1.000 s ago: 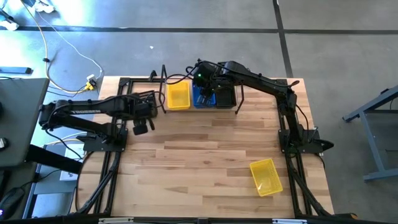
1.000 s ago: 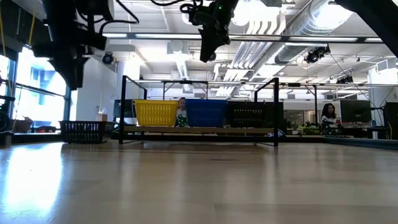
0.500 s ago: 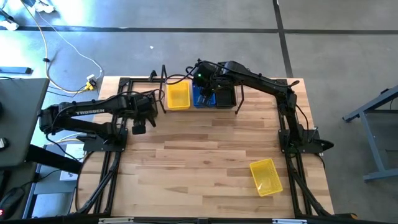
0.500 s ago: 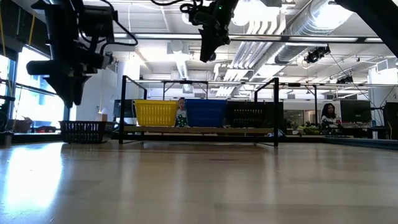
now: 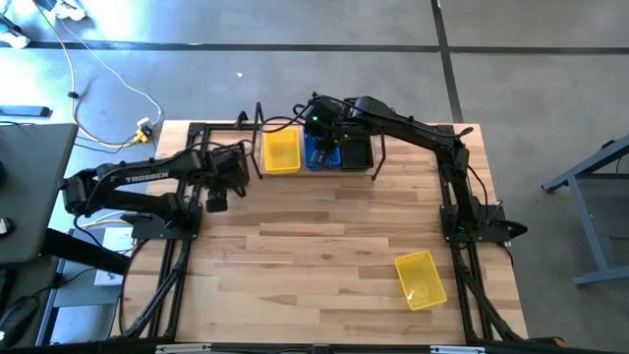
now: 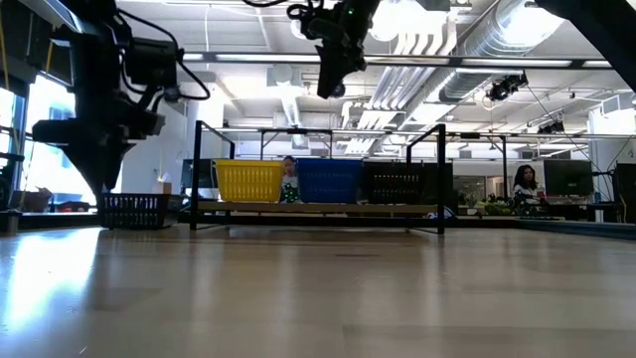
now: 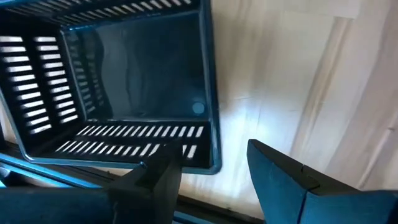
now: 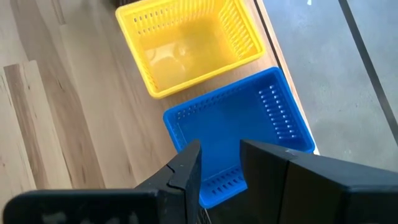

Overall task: Stack baskets on shelf by color
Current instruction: Stack the black basket on top of the black baskets on the shelf

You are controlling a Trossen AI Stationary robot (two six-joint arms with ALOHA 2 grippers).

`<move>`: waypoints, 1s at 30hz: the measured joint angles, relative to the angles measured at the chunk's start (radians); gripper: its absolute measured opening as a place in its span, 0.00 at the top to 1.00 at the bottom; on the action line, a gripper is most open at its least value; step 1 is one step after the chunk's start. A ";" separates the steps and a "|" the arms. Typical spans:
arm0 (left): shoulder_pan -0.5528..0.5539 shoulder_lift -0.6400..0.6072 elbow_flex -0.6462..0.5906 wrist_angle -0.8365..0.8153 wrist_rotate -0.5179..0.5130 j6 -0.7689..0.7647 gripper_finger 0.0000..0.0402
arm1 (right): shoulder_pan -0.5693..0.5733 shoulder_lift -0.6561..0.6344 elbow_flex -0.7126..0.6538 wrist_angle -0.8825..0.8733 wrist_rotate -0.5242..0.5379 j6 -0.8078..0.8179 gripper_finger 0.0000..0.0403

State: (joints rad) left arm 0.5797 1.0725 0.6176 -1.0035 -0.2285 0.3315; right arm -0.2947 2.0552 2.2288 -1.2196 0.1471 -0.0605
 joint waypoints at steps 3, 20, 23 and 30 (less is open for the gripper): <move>0.020 0.016 -0.002 0.023 0.015 0.020 0.58 | 0.000 0.000 0.000 0.010 0.000 0.001 0.76; 0.104 0.188 -0.002 0.085 0.038 0.039 0.79 | 0.000 0.000 0.000 0.014 0.000 0.050 0.76; 0.104 0.175 -0.002 0.084 0.042 0.039 0.93 | 0.000 0.000 0.000 0.014 0.000 0.062 0.76; 0.103 0.096 -0.002 0.084 0.035 0.022 0.98 | 0.000 0.000 0.000 0.007 0.000 0.113 0.76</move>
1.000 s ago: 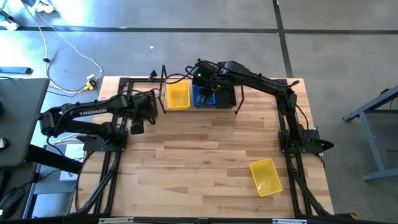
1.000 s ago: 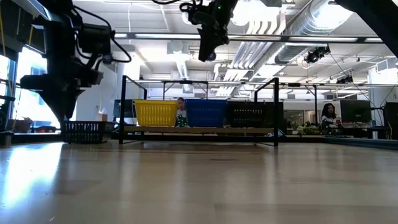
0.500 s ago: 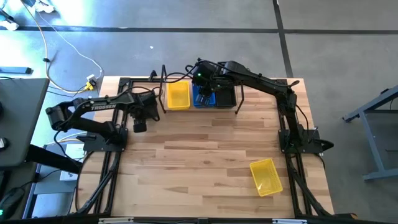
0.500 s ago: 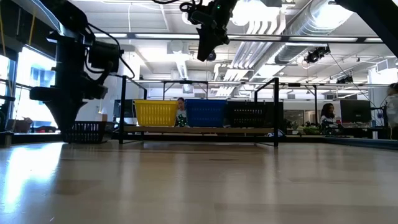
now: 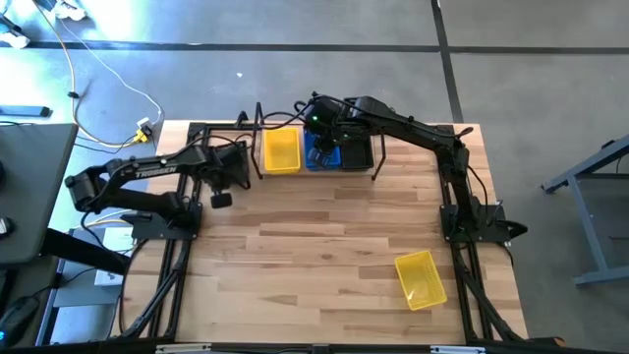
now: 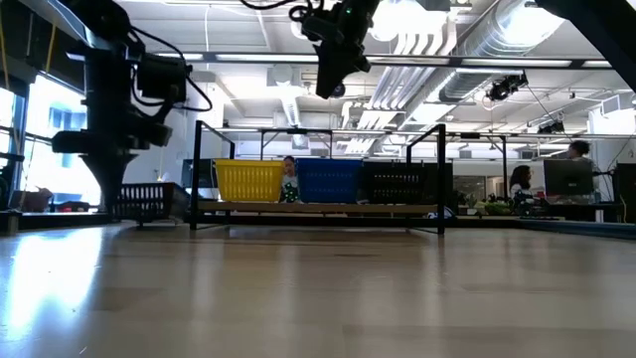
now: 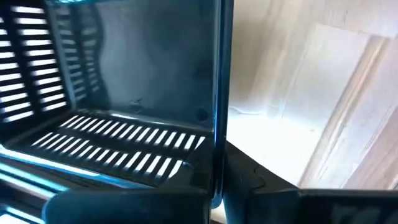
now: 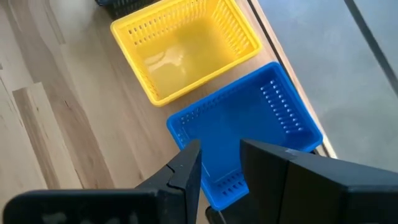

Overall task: Stack baskets on shelf by color
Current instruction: Stack the black basket on top of the black baskets on the shelf

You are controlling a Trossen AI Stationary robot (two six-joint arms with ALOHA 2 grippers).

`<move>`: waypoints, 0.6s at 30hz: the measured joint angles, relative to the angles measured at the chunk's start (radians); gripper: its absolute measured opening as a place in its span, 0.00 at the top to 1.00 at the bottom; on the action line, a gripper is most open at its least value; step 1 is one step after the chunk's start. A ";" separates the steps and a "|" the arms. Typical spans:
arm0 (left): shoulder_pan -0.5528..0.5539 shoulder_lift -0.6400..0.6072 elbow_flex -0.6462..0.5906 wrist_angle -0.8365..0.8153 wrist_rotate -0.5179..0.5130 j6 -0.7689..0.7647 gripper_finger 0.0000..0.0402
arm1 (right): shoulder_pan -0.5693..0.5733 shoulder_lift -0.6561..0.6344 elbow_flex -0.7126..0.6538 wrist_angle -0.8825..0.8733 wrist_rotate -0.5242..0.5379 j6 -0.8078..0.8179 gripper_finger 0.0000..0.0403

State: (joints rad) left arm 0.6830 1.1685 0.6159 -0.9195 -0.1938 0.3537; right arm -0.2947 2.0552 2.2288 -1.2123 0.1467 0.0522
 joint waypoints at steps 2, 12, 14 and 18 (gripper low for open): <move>0.000 -0.030 0.000 0.000 -0.014 -0.005 0.99 | 0.000 0.000 0.000 -0.002 0.000 0.032 0.76; 0.000 -0.180 0.055 -0.008 -0.185 -0.099 0.99 | 0.032 0.000 0.000 -0.003 -0.050 0.156 0.76; 0.000 -0.205 0.091 -0.012 -0.204 -0.123 0.99 | 0.043 0.000 0.000 -0.003 -0.051 0.184 0.76; 0.000 -0.241 0.183 -0.051 -0.250 -0.141 1.00 | 0.065 0.000 0.000 -0.003 -0.050 0.235 0.76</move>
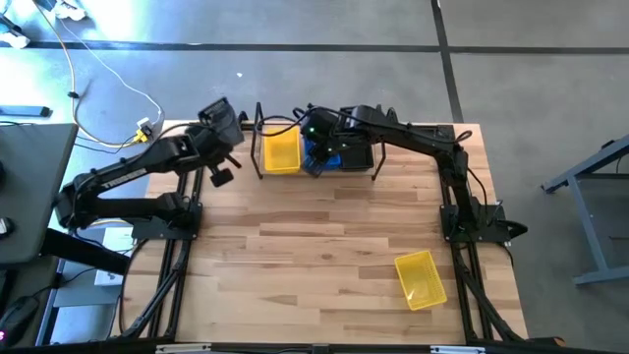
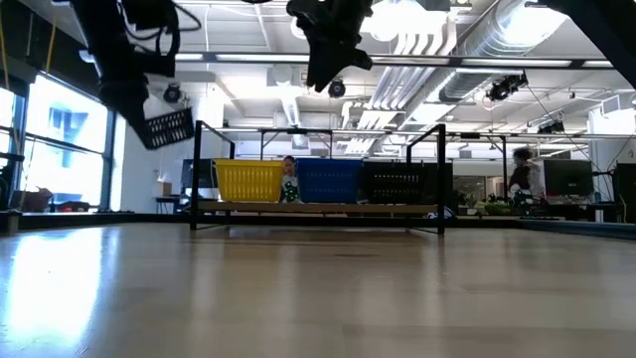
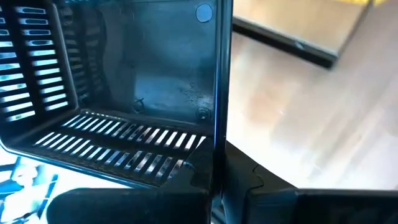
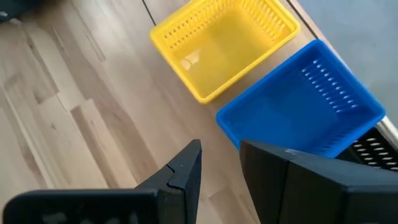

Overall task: Stack baskets on shelf by color
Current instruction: Stack the black basket on top of the black baskets on the shelf

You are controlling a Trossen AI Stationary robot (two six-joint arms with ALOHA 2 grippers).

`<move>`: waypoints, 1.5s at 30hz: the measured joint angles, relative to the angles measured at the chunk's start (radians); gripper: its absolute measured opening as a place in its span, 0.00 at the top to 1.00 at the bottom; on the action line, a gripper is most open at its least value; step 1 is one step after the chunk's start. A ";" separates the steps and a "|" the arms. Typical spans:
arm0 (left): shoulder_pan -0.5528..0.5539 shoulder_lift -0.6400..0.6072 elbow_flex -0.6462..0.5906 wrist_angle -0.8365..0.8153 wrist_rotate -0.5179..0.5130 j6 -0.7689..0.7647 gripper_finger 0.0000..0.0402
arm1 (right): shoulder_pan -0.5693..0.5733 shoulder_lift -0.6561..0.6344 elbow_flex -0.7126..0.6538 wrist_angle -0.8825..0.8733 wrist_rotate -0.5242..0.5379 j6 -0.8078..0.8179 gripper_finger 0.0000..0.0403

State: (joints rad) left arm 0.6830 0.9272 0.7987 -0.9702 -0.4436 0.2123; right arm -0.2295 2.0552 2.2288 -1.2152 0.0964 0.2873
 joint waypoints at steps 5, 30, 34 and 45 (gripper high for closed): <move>-0.003 -0.018 0.139 -0.098 -0.032 0.015 1.00 | 0.033 0.000 0.000 0.000 0.000 0.054 0.76; -0.492 0.074 0.457 -0.350 -0.065 0.059 1.00 | 0.150 0.000 0.000 0.080 0.003 0.625 0.76; -0.573 0.127 0.457 -0.366 -0.075 0.000 1.00 | 0.152 0.000 0.000 0.080 0.010 0.682 0.76; -0.743 0.299 0.457 -0.373 -0.119 -0.132 1.00 | 0.152 0.000 0.000 0.085 0.025 0.862 0.66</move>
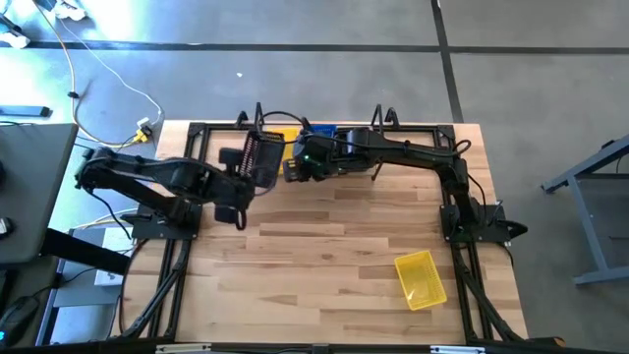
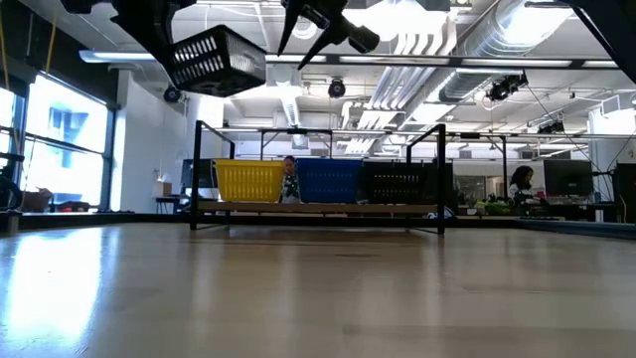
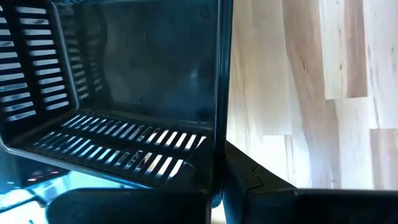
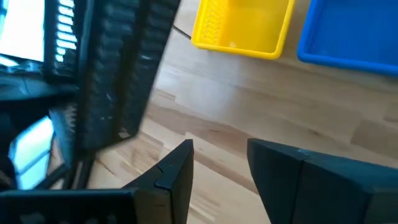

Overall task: Stack baskets on shelf by color
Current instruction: Stack the black basket on top of the black baskets on the shelf

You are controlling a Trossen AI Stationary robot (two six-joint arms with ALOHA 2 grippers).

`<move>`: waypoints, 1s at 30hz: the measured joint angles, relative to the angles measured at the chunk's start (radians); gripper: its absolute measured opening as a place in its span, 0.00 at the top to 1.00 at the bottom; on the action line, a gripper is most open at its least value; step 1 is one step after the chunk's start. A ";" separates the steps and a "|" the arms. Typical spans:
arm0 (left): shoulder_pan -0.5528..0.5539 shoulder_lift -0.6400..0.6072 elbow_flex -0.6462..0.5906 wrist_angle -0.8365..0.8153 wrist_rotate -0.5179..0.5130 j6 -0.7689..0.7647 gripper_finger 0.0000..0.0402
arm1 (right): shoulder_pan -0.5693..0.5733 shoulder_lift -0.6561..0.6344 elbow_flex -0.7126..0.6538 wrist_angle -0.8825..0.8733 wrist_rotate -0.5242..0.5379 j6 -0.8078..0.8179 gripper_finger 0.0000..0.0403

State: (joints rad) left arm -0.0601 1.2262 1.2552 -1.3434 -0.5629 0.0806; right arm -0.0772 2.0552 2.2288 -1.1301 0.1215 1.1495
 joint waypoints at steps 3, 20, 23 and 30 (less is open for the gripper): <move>-0.030 0.039 0.000 0.000 -0.013 0.000 1.00 | 0.000 0.000 0.000 0.018 -0.016 0.046 0.65; -0.148 0.188 0.000 0.001 -0.100 0.005 1.00 | 0.005 0.000 0.000 0.094 -0.025 0.123 0.65; -0.152 0.191 0.000 0.003 -0.144 -0.011 1.00 | 0.007 0.000 0.000 0.070 -0.009 0.172 0.65; -0.151 0.191 0.000 0.007 -0.182 -0.021 1.00 | 0.008 0.000 0.000 0.053 0.054 0.233 0.65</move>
State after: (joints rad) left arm -0.2115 1.4170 1.2549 -1.3361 -0.7446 0.0595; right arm -0.0688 2.0552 2.2284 -1.0772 0.1760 1.3823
